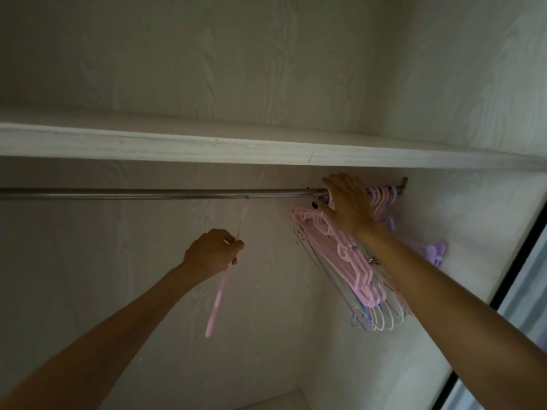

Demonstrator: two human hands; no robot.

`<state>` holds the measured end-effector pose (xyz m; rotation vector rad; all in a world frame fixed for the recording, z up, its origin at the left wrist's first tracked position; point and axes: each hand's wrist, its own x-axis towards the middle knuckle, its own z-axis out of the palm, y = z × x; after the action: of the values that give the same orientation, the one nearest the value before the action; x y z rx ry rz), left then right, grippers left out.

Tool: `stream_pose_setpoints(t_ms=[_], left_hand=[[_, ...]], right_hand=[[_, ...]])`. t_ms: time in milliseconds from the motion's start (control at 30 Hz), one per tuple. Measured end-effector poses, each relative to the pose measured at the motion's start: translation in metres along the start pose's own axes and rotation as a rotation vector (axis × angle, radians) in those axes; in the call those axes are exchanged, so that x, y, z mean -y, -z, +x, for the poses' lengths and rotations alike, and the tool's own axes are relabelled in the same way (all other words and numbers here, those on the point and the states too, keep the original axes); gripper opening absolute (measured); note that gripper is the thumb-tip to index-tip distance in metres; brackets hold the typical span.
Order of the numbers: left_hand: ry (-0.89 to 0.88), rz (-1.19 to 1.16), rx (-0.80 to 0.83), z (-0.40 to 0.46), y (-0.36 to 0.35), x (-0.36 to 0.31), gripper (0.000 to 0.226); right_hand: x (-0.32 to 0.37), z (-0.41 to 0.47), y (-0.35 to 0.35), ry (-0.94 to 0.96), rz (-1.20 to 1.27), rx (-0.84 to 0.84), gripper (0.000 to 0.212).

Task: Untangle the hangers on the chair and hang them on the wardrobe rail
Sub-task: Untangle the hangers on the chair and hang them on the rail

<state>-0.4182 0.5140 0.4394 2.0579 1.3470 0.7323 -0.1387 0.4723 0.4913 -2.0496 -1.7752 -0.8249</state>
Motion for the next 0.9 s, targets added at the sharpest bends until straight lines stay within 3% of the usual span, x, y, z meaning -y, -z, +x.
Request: stream_pose_setpoints(t_ms=[67,100,133,233,300,500,567,667,700,800,900], left_hand=[[-0.008,-0.008,-0.011,-0.006,-0.007,-0.009,0.021],[-0.024,0.005,-0.016,-0.01,-0.01,-0.014,0.023],[-0.049,0.035,-0.017,-0.015,-0.014,-0.02,0.025],[-0.144,0.18,-0.01,-0.028,-0.029,-0.039,0.03],[-0.182,0.27,-0.018,-0.031,-0.041,-0.049,0.035],[-0.359,0.468,-0.033,-0.034,-0.063,-0.065,0.033],[-0.419,0.516,-0.081,-0.029,-0.055,-0.067,0.033],[-0.506,0.515,-0.464,-0.002,-0.023,-0.06,0.027],[-0.519,0.512,-0.523,0.008,-0.012,-0.055,0.03],[-0.483,0.716,-0.47,0.037,0.005,-0.04,0.053],[-0.498,0.851,-0.518,0.045,0.006,-0.036,0.055]], right_hand=[[0.023,-0.011,0.005,-0.017,0.18,-0.149,0.038],[0.038,-0.02,0.011,-0.042,0.318,-0.145,0.034],[0.055,-0.029,0.016,-0.1,0.472,-0.021,0.037],[0.092,-0.048,0.026,-0.357,0.87,0.567,0.051],[0.097,-0.05,0.024,-0.453,0.996,0.634,0.051],[0.078,-0.051,0.013,-0.622,0.989,0.508,0.016],[0.065,-0.052,0.012,-0.606,0.997,0.453,0.014],[0.045,-0.044,0.017,-0.548,0.911,0.405,0.022],[0.041,-0.038,0.02,-0.535,0.844,0.395,0.028],[0.039,-0.015,0.023,-0.499,0.698,0.338,0.03],[0.046,0.007,0.013,-0.483,0.608,0.319,0.025]])
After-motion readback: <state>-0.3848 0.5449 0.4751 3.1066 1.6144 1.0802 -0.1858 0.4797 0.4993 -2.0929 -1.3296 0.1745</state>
